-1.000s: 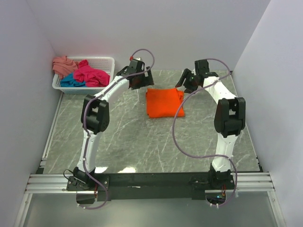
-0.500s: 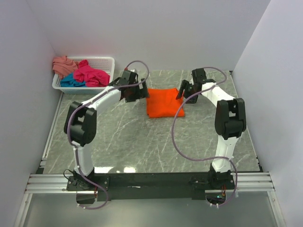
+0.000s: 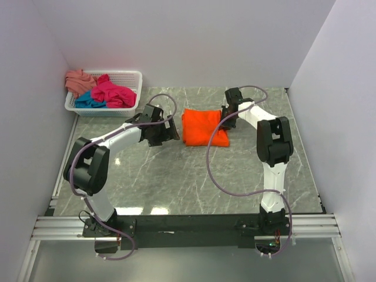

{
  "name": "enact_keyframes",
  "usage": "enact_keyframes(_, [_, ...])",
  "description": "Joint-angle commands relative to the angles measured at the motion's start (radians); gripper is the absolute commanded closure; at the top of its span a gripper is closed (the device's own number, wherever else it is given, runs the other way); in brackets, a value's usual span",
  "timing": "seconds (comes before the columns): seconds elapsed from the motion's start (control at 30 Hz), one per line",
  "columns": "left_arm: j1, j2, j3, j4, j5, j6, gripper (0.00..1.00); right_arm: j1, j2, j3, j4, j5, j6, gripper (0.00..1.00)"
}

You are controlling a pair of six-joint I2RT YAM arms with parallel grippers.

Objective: Fold and stack the t-shirts
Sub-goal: Neatly place the folded tshirt to the corner

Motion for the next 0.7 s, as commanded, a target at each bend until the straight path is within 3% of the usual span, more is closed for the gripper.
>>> enact_keyframes(0.0, [-0.003, -0.07, -0.016, 0.035, -0.007, -0.009, 0.01, -0.001, 0.031, 0.049, -0.043, 0.052, 0.019, 0.85])
enact_keyframes(0.03, [-0.003, -0.078, -0.017, 0.029, -0.016, -0.007, 0.01, -0.001, 0.042, 0.083, -0.068, 0.058, 0.022, 0.96])
enact_keyframes(0.1, [-0.003, -0.093, -0.02, 0.024, -0.035, -0.007, 0.01, -0.002, 0.051, 0.117, -0.094, 0.104, 0.015, 1.0])
enact_keyframes(0.23, [-0.003, -0.118, -0.016, -0.006, -0.075, -0.002, 0.01, -0.033, 0.054, 0.197, -0.152, 0.158, -0.03, 1.0])
enact_keyframes(0.47, [0.002, -0.175, -0.014, -0.033, -0.131, -0.007, 0.01, -0.094, -0.018, 0.178, -0.145, 0.205, -0.128, 1.0])
enact_keyframes(0.67, [0.005, -0.169, 0.0, -0.056, -0.136, -0.009, 0.0, -0.147, -0.136, 0.01, -0.154, 0.218, -0.136, 1.0])
